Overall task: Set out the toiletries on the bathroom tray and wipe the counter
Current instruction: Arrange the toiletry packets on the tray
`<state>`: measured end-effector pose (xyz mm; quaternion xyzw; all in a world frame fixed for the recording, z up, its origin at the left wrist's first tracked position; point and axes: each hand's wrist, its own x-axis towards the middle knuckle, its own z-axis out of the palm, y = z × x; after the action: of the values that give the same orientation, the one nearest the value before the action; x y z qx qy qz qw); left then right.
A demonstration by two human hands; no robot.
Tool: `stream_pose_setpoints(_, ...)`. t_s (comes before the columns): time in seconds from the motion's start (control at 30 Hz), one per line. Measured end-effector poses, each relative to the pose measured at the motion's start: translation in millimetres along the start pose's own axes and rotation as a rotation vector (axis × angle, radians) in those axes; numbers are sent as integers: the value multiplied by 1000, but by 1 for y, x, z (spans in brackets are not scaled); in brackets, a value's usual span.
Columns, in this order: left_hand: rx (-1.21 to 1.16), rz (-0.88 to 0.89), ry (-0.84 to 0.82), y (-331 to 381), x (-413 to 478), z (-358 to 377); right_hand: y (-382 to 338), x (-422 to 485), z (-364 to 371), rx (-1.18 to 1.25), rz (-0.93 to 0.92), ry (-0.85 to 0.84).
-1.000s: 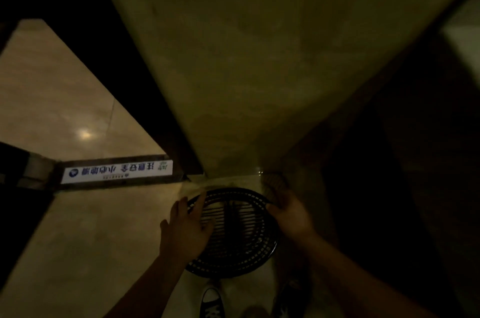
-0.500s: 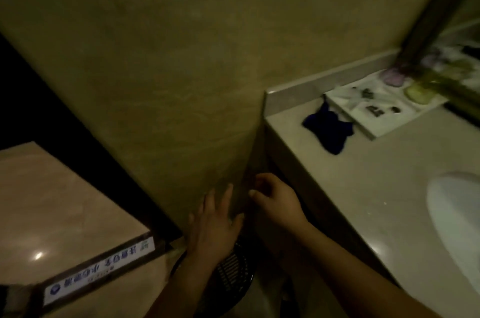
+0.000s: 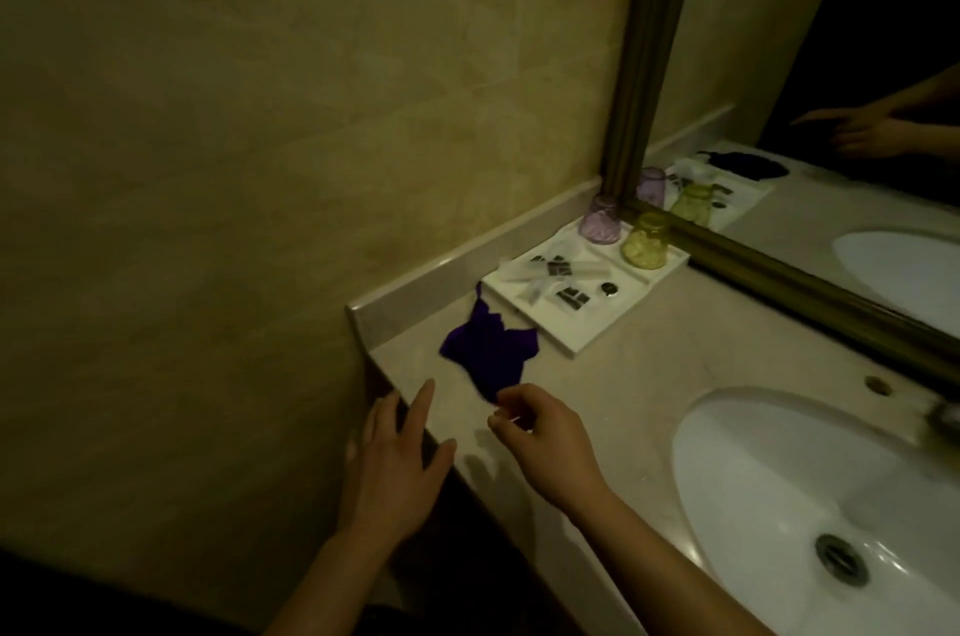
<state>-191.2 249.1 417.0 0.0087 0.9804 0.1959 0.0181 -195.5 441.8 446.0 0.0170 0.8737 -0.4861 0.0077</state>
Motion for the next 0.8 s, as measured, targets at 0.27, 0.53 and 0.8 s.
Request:
stream_pose_setpoints(0.27, 118, 31, -52, 39, 60, 17, 47, 42, -47, 44, 86, 16)
stream_pose_setpoints(0.53, 176, 139, -91, 41, 144, 35, 61, 99, -65, -23, 150, 84)
stream_pose_setpoints(0.8, 186, 260, -149, 22, 207, 65, 57, 190, -67, -297, 228, 225)
